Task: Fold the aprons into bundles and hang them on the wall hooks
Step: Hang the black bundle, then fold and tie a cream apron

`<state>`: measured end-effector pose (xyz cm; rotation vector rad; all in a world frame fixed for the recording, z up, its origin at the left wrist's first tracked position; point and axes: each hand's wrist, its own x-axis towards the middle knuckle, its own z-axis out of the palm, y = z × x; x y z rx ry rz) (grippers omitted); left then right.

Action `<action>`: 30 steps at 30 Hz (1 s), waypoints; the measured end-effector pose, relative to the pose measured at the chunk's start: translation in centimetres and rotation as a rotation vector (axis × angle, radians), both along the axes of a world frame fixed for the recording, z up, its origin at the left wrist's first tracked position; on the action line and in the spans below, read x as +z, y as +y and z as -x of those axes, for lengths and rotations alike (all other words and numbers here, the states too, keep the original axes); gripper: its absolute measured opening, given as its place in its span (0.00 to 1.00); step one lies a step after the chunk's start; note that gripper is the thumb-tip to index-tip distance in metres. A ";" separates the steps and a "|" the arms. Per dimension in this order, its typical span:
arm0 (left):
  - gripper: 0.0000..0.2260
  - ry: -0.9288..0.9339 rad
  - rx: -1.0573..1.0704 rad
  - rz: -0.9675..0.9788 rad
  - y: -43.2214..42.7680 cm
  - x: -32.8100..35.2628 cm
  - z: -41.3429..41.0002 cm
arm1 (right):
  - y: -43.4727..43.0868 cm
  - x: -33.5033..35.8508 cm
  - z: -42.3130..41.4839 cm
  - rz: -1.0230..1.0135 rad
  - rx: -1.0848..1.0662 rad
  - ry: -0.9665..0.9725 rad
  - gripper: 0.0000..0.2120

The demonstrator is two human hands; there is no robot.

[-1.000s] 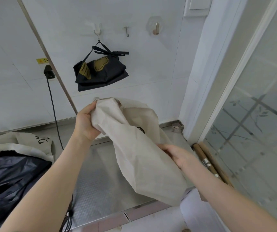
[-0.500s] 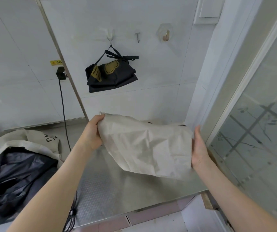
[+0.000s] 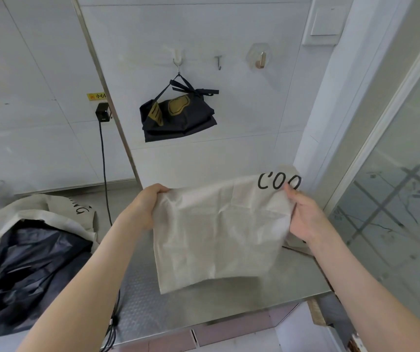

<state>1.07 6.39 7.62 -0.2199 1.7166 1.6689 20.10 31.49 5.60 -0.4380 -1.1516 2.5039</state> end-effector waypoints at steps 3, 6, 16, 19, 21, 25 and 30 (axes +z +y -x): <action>0.11 -0.014 -0.031 0.043 0.0 -0.2 -0.3 | 0.1 0.9 0.0 -0.087 0.030 -0.059 0.12; 0.11 0.019 0.016 -0.030 -0.1 -0.2 -0.3 | 0.6 1.7 0.2 -0.233 -0.044 -0.128 0.10; 0.11 0.178 -0.142 -0.269 0.3 1.9 -0.7 | 0.4 2.2 -0.1 -0.486 0.155 -0.127 0.19; 0.08 0.185 -0.046 -0.280 0.5 1.8 -0.7 | 0.7 2.0 0.1 -0.472 0.026 -0.128 0.15; 0.09 0.203 -0.023 -0.301 0.4 1.7 -0.7 | 1.2 2.0 -0.1 -0.447 -0.033 -0.094 0.16; 0.15 0.290 -0.007 -0.294 0.3 1.8 -0.6 | 1.5 2.6 -0.2 -0.438 -0.069 -0.045 0.14; 0.10 0.374 -0.042 -0.347 0.0 2.5 -0.7 | 1.3 3.2 0.2 -0.437 -0.147 -0.102 0.11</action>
